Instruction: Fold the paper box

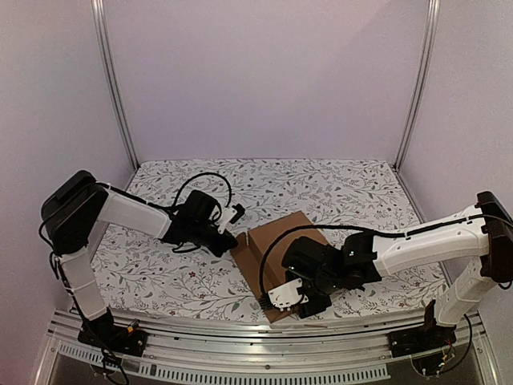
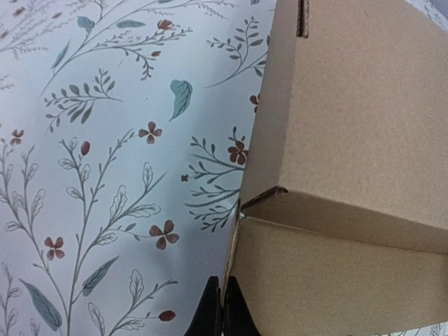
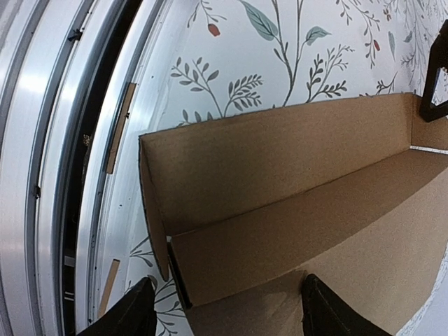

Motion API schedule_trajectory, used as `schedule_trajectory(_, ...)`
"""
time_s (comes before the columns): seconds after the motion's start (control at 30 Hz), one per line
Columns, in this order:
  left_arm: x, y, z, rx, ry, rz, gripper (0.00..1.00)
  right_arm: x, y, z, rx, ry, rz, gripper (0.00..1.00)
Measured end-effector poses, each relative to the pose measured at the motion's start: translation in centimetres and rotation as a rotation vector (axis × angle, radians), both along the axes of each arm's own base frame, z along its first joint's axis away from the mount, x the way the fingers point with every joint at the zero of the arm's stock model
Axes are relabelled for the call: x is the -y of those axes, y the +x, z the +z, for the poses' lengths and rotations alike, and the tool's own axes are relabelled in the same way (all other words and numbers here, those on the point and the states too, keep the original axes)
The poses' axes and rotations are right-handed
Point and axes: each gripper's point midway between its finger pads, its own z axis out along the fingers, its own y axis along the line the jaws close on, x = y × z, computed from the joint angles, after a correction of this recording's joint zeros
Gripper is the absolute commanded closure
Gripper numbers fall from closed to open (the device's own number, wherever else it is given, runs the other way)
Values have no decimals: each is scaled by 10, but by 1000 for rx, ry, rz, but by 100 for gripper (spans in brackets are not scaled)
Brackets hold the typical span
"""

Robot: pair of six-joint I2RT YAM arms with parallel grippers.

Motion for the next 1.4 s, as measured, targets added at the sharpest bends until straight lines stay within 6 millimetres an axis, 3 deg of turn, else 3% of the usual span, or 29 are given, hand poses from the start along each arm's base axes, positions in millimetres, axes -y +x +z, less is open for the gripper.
schedule_trajectory(0.3,-6,-10,4,-99,60,41,100,-2,2,0,-1,5,-23,37)
schedule_trajectory(0.8,-10,-15,14,-233,217,39,100,-4,4,0,8,3,-27,38)
schedule_trajectory(1.17,-11,-18,11,-178,272,35,100,-4,4,0,8,1,-27,38)
schedule_trajectory(1.4,-19,-26,7,-73,215,67,100,-5,5,0,8,0,-27,38)
